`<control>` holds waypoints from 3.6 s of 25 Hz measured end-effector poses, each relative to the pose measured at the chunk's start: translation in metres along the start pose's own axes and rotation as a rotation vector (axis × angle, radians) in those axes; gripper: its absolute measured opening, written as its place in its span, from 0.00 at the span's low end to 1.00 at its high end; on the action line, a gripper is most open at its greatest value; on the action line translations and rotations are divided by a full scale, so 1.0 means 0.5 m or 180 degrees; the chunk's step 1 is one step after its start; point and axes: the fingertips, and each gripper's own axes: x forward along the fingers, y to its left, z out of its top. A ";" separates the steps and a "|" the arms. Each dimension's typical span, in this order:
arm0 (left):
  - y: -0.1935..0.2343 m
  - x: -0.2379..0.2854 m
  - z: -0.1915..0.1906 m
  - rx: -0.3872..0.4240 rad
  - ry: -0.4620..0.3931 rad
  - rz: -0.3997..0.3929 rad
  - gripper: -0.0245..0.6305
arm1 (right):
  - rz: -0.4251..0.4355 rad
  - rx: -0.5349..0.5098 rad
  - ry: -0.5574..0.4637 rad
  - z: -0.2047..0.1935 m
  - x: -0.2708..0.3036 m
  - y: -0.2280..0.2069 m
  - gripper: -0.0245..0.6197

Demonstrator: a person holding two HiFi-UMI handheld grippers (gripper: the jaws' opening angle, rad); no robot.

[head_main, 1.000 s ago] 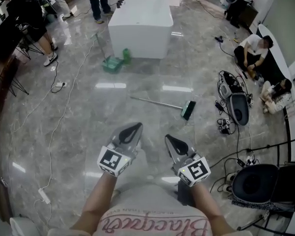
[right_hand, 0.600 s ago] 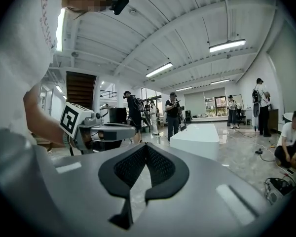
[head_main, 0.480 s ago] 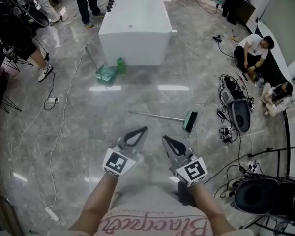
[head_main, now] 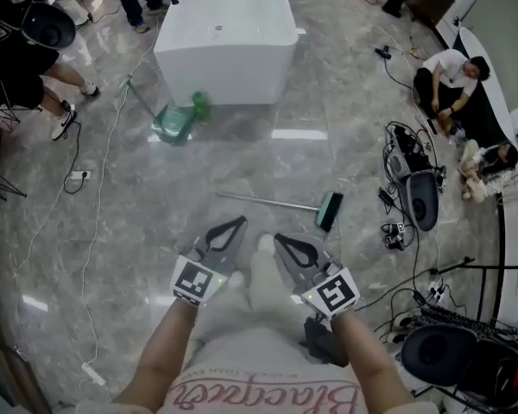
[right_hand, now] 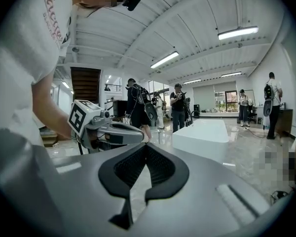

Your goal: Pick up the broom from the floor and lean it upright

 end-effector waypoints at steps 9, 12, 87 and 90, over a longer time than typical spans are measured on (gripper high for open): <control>0.103 0.186 -0.078 -0.0197 0.0083 0.0147 0.04 | 0.0153 0.0031 0.0342 -0.096 0.110 -0.180 0.04; 0.140 0.212 -0.152 -0.0190 0.0243 0.0208 0.04 | 0.0307 0.0089 0.0509 -0.170 0.156 -0.195 0.04; 0.375 0.404 -0.276 -0.0498 0.0016 0.0348 0.04 | -0.0822 0.0009 0.1112 -0.515 0.348 -0.586 0.16; 0.377 0.404 -0.232 -0.0493 -0.0012 0.0456 0.04 | -0.0877 0.0058 0.0900 -0.427 0.357 -0.595 0.16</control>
